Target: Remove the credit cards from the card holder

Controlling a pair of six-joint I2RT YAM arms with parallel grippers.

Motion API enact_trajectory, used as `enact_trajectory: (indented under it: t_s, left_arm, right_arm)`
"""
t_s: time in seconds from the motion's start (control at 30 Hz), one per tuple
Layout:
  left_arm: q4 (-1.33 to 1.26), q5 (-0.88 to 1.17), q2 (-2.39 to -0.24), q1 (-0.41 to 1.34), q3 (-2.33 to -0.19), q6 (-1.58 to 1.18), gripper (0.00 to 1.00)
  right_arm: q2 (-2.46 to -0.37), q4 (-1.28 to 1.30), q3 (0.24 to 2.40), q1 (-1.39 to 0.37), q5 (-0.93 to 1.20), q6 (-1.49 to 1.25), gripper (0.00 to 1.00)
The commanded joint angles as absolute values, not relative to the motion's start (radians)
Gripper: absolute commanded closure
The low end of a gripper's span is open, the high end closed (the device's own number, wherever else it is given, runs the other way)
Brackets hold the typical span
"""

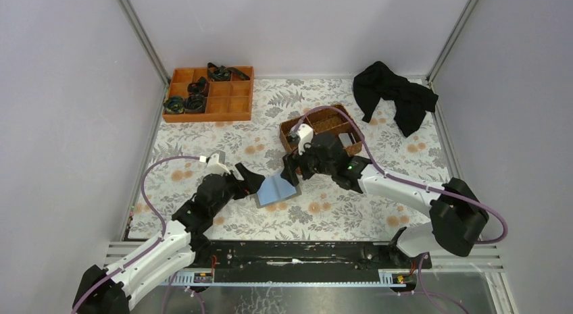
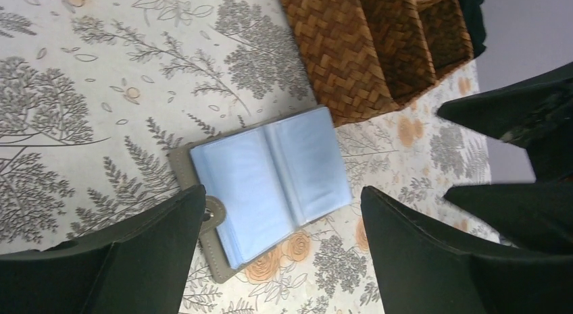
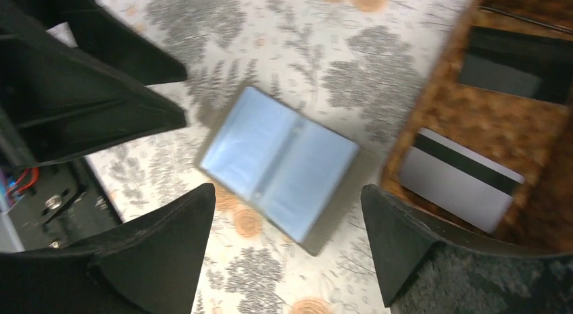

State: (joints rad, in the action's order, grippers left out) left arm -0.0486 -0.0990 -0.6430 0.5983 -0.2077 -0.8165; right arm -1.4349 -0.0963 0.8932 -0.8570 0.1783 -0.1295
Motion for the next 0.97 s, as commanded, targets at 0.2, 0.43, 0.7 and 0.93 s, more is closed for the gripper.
enact_trajectory:
  t_s: [0.2, 0.43, 0.7, 0.93]
  left_arm:
    - [0.053, -0.191, -0.685, 0.592, -0.311, -0.777, 0.04]
    - [0.054, -0.195, -0.706, 0.592, -0.334, -0.766, 0.03]
    - [0.052, -0.186, -0.671, 0.592, -0.300, -0.775, 0.07]
    - [0.073, -0.184, -0.644, 0.592, -0.299, -0.755, 0.07]
  right_arm:
    - [-1.211, -0.139, 0.737, -0.622, 0.041, -0.161, 0.15]
    - [-1.144, -0.099, 0.715, -0.571, 0.027, -0.138, 0.15]
    - [-1.146, -0.107, 0.693, -0.565, 0.061, -0.157, 0.15]
    - [-1.146, -0.121, 0.679, -0.565, 0.062, -0.172, 0.15]
